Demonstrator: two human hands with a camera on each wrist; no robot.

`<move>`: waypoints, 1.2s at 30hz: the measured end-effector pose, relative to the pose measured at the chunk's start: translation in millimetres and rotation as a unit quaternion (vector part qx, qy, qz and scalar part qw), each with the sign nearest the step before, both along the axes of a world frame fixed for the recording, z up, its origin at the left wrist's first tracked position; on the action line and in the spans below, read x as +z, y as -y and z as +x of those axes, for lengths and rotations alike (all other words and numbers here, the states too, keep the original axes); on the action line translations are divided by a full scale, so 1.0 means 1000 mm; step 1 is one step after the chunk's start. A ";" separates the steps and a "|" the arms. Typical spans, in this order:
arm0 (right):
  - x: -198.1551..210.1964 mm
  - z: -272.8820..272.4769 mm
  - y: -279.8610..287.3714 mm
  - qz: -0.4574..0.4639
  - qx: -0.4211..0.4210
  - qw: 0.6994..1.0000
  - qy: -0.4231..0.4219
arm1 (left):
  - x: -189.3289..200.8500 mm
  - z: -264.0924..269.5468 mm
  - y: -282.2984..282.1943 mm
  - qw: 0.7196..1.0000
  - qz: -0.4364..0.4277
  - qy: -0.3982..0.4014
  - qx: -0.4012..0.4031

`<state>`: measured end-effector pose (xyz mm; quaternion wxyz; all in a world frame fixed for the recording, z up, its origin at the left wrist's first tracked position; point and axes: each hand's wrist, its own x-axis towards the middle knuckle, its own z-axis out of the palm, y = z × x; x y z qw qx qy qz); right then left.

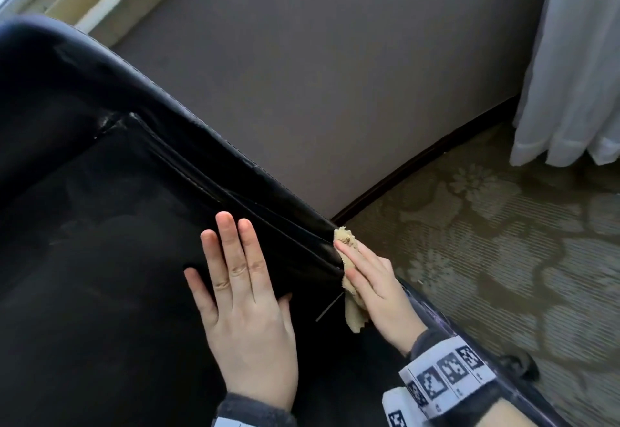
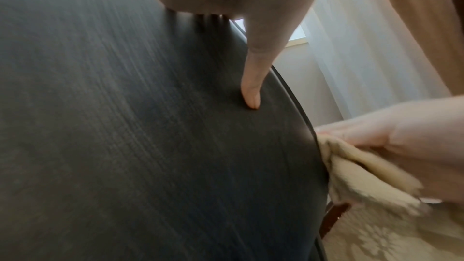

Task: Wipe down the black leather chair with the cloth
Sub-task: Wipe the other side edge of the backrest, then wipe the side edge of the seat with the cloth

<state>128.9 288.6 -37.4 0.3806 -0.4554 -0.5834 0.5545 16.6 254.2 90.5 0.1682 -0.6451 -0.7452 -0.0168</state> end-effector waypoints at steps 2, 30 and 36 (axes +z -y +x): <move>-0.017 0.003 -0.001 -0.061 -0.009 0.998 -0.025 | 0.001 0.000 0.001 1.000 -0.001 0.003 0.001; -0.115 0.148 0.067 -0.009 0.222 0.923 0.314 | -0.205 0.060 0.064 0.843 -0.484 0.231 0.043; -0.101 0.150 0.018 -0.047 0.190 0.939 0.284 | -0.218 0.074 0.071 0.839 -0.491 0.220 0.078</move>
